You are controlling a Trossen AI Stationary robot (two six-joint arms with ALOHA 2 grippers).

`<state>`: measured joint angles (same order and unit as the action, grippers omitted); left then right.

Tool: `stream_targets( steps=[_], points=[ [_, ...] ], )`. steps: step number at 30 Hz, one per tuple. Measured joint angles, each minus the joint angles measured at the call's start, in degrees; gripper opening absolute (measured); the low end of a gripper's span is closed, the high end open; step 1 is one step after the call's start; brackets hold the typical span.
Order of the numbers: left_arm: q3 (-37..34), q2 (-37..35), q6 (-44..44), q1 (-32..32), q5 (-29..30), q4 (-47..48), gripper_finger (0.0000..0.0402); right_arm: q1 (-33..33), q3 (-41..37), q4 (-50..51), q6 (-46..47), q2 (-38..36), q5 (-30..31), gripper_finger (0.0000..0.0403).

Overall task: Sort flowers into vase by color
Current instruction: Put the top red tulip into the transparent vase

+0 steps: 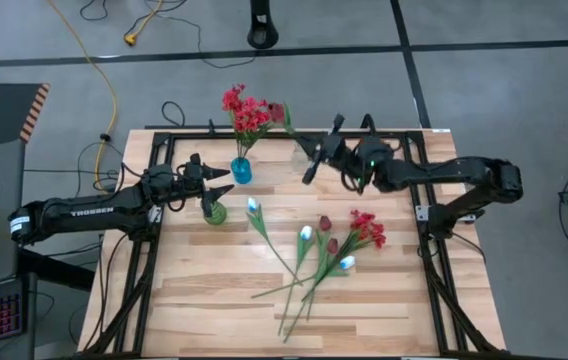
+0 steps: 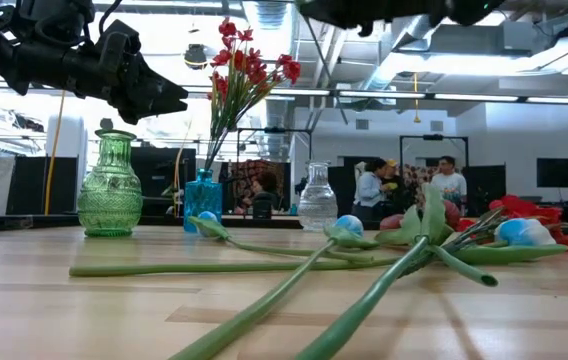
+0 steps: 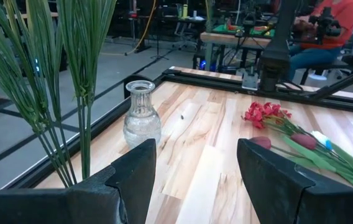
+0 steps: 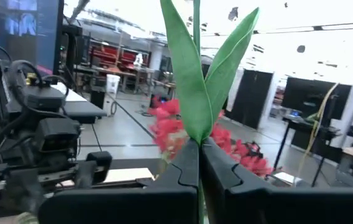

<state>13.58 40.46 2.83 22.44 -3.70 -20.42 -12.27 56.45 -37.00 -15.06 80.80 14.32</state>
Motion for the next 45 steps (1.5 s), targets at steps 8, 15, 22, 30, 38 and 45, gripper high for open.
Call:
stream_targets(
  steps=[8,15,22,30,38,45],
  points=[
    [0.0,0.0,0.02,-0.02,0.06,-0.02,0.0212,-10.72,0.04,-7.33,4.78,3.3,-14.87,0.0025],
    [0.0,0.0,0.02,-0.02,0.07,-0.02,0.0212,-14.73,0.04,-18.67,5.56,10.16,-17.71,0.0025],
    [0.0,0.0,0.26,-0.02,0.08,-0.02,0.0212,-17.22,0.04,-28.39,9.43,16.91,-17.87,0.0025],
    [-0.02,-0.01,0.26,-0.01,0.09,-0.02,0.0212,-17.81,0.04,-28.53,10.57,19.79,-17.54,0.0026],
    [-0.02,-0.01,0.26,-0.02,0.09,-0.02,0.0212,-17.79,0.04,-27.7,10.57,19.65,-17.43,0.0027],
    [-0.02,0.0,0.24,-0.02,1.55,-0.02,0.0212,-17.87,0.04,-25.29,10.57,19.65,-17.26,0.0045]
  ],
)
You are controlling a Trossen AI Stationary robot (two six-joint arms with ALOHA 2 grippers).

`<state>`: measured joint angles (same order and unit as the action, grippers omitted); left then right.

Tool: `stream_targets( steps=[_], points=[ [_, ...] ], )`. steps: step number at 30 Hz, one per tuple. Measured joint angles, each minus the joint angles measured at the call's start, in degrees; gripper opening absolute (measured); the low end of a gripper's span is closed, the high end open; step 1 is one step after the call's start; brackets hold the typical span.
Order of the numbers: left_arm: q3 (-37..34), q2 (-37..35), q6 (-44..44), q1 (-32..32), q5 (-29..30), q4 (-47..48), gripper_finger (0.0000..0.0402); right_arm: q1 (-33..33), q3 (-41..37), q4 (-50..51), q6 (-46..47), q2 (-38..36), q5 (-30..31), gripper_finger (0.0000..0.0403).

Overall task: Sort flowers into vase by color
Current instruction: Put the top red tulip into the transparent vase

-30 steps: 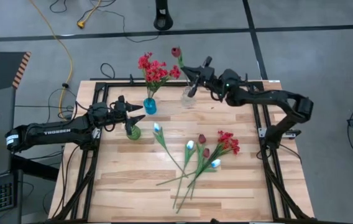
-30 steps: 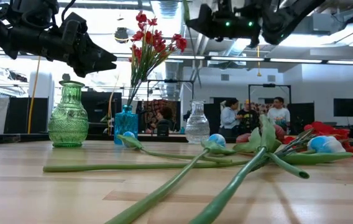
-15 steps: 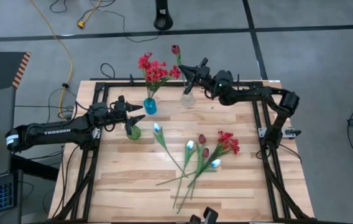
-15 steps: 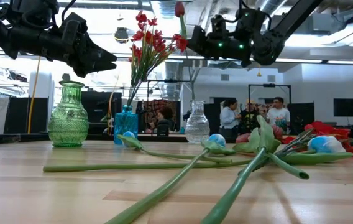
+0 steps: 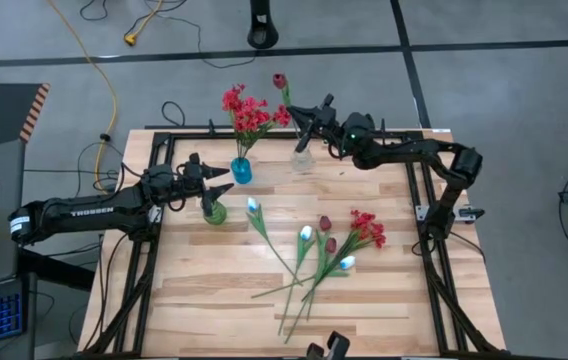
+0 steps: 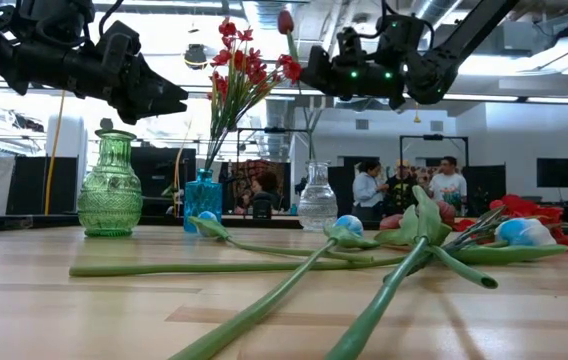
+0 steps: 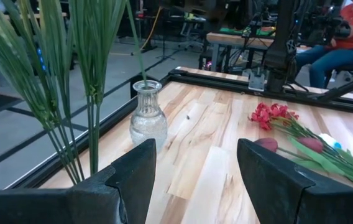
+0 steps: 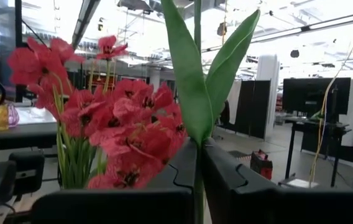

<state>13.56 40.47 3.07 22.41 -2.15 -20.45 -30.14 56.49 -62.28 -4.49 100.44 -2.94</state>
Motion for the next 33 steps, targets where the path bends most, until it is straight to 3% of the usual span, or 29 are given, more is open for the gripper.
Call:
stream_targets(
  steps=[24,33],
  points=[
    [0.0,-0.02,0.0,0.01,0.02,0.0,0.0212,-0.01,0.0,2.1,0.0,-0.02,0.02,0.0053],
    [0.0,-0.02,0.0,0.02,0.02,0.0,0.0212,-0.01,0.0,2.3,0.0,-0.04,0.02,0.0102]
  ],
)
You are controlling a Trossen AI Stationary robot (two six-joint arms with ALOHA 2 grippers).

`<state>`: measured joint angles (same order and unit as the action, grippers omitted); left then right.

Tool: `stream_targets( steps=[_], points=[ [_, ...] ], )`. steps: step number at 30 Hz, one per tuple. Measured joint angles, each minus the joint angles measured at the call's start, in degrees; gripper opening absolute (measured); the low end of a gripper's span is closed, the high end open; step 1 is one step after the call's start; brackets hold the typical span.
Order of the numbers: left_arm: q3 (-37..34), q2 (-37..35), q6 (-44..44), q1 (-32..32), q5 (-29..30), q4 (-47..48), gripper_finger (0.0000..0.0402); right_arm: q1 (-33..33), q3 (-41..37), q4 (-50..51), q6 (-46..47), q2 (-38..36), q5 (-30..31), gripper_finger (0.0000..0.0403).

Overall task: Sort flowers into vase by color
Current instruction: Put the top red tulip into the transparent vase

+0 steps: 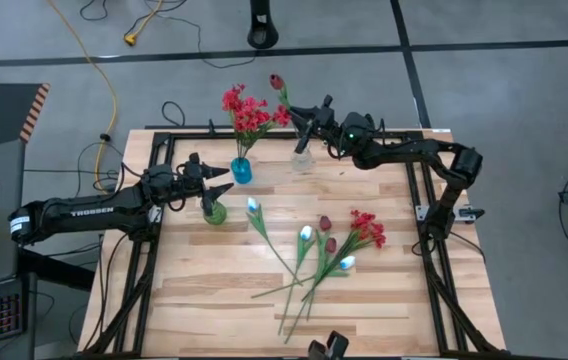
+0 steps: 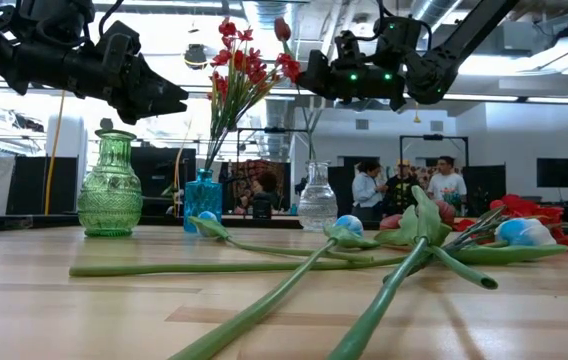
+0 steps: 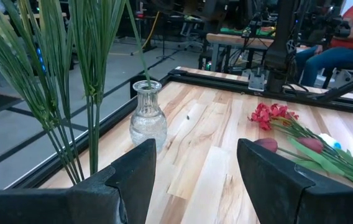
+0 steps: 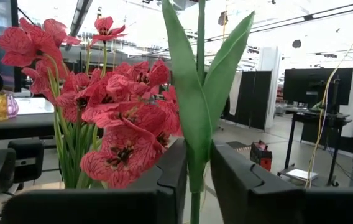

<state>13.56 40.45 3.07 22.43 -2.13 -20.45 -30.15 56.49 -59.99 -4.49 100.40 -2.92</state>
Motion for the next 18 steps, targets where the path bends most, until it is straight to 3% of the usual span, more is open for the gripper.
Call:
stream_targets(
  steps=[5,10,18],
  points=[
    [0.0,0.02,0.0,0.0,0.0,0.0,0.0212,0.0,0.0,2.32,-1.83,-0.05,0.66,0.0135],
    [0.0,0.02,0.0,-0.02,0.0,0.0,0.0212,0.0,0.0,7.58,-2.18,-0.23,5.17,0.016],
    [0.0,0.02,0.0,-0.02,0.0,0.0,0.0212,0.52,-0.02,27.38,-9.44,-7.27,13.73,0.0195]
  ],
)
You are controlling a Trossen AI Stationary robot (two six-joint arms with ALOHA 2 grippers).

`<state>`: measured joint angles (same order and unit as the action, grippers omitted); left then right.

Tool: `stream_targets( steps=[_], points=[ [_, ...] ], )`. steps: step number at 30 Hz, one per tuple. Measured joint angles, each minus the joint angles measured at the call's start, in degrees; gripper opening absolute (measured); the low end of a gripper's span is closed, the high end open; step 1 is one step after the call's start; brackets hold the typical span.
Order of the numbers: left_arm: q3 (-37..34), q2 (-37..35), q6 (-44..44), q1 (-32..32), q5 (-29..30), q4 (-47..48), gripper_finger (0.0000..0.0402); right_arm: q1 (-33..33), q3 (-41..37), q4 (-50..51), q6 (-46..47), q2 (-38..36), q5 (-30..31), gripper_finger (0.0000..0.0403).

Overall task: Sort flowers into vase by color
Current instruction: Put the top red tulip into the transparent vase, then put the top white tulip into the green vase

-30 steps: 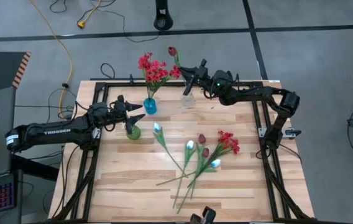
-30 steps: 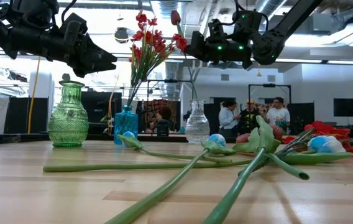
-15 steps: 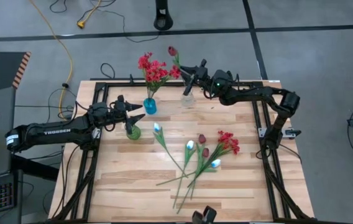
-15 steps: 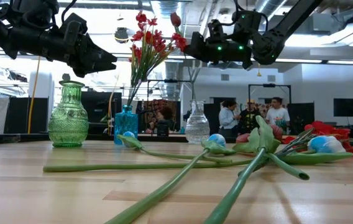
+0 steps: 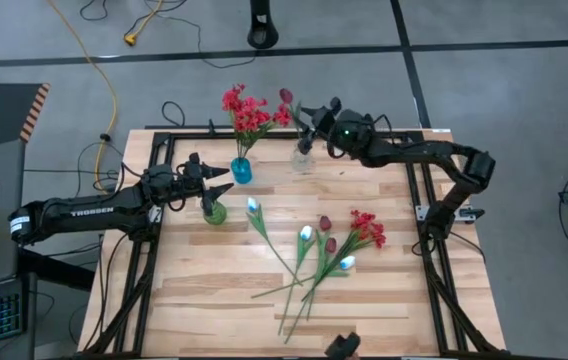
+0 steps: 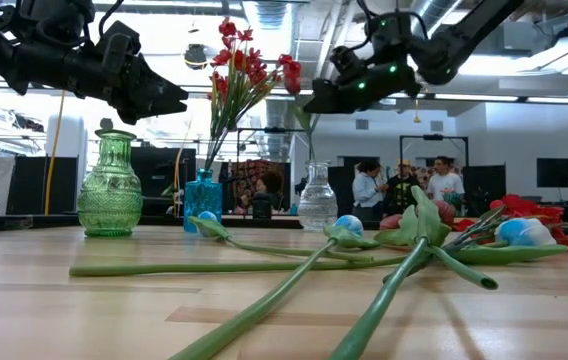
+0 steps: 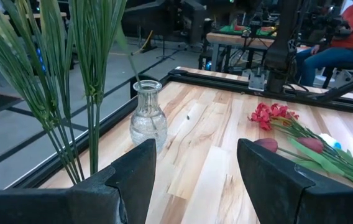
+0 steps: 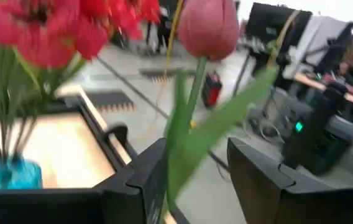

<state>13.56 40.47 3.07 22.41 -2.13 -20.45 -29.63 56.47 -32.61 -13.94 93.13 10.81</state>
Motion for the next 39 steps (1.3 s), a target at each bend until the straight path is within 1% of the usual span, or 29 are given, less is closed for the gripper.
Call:
stream_targets(
  steps=[2,6,12,17,21,25,29,31,39],
  points=[
    [0.0,-0.01,-0.01,0.01,0.0,0.0,0.0212,0.0,0.0,5.63,-0.08,-2.48,1.3,0.0201],
    [0.0,-0.01,0.0,0.0,0.0,0.0,0.0212,0.0,0.0,16.04,-0.08,-7.66,1.5,0.0205],
    [1.13,-0.02,2.19,0.02,0.15,-0.02,0.0212,0.45,0.0,28.09,0.52,-14.43,1.49,0.0201],
    [2.57,-0.02,1.91,0.02,0.28,-0.01,0.0212,2.22,0.0,34.57,7.8,-17.82,1.35,0.0199],
    [3.5,-0.01,1.77,0.0,-0.1,0.0,0.0212,4.89,0.0,38.21,15.28,-18.53,1.25,0.0199],
    [3.91,-0.02,1.73,0.01,-0.44,-0.07,0.0212,9.04,0.0,40.64,20.46,-16.65,0.46,0.0199],
    [3.91,0.0,1.8,0.0,-0.88,0.0,0.0212,14.51,0.0,39.67,24.12,-12.99,-4.78,0.0199],
    [3.91,-0.02,2.05,0.02,-1.37,0.02,0.0212,17.93,0.0,38.44,26.35,-10.83,-5.07,0.0198],
    [3.91,0.0,2.12,0.01,-2.14,0.09,0.0212,30.2,0.02,26.73,36.36,0.57,-4.29,0.0188]
  ],
)
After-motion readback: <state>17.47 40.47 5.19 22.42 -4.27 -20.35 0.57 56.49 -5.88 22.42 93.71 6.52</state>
